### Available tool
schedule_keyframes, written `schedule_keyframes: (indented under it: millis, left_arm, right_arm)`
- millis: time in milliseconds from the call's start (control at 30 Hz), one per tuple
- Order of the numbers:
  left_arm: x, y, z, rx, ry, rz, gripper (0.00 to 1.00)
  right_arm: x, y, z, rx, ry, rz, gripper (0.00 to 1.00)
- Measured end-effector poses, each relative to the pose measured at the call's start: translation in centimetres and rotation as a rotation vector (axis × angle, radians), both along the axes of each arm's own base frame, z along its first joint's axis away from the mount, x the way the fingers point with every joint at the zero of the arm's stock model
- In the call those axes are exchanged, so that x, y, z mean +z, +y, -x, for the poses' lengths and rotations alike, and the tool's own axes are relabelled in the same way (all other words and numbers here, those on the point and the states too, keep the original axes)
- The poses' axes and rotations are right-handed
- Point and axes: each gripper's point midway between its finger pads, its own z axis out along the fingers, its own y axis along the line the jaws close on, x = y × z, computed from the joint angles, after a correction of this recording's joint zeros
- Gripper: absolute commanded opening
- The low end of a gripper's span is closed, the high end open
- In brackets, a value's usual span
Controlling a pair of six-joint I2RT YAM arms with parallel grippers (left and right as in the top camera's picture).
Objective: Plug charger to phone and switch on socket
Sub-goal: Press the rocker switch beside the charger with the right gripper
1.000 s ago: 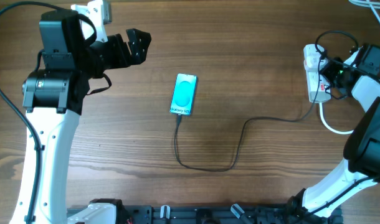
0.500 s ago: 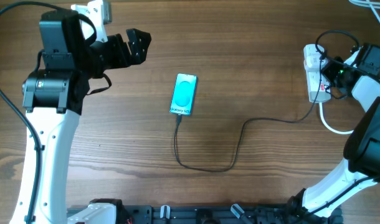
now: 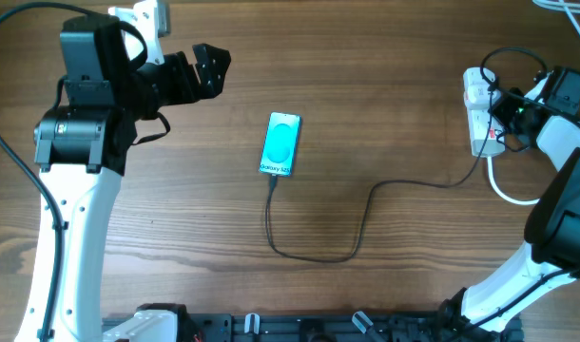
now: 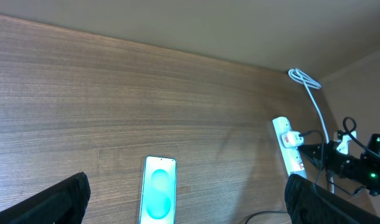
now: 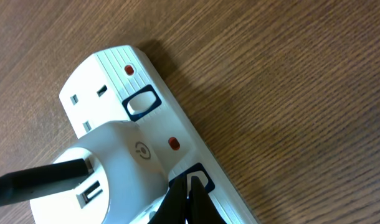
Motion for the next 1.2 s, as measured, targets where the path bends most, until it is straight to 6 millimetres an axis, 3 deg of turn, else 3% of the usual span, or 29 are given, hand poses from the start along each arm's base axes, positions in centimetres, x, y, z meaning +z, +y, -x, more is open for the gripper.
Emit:
schedule_keyframes:
  millis: [1200]
  left_arm:
    - [0.00, 0.01, 0.00, 0.000, 0.000, 0.000, 1.00]
  right_arm:
    - [-0.02, 0.12, -0.32, -0.002, 0.013, 0.058, 0.05]
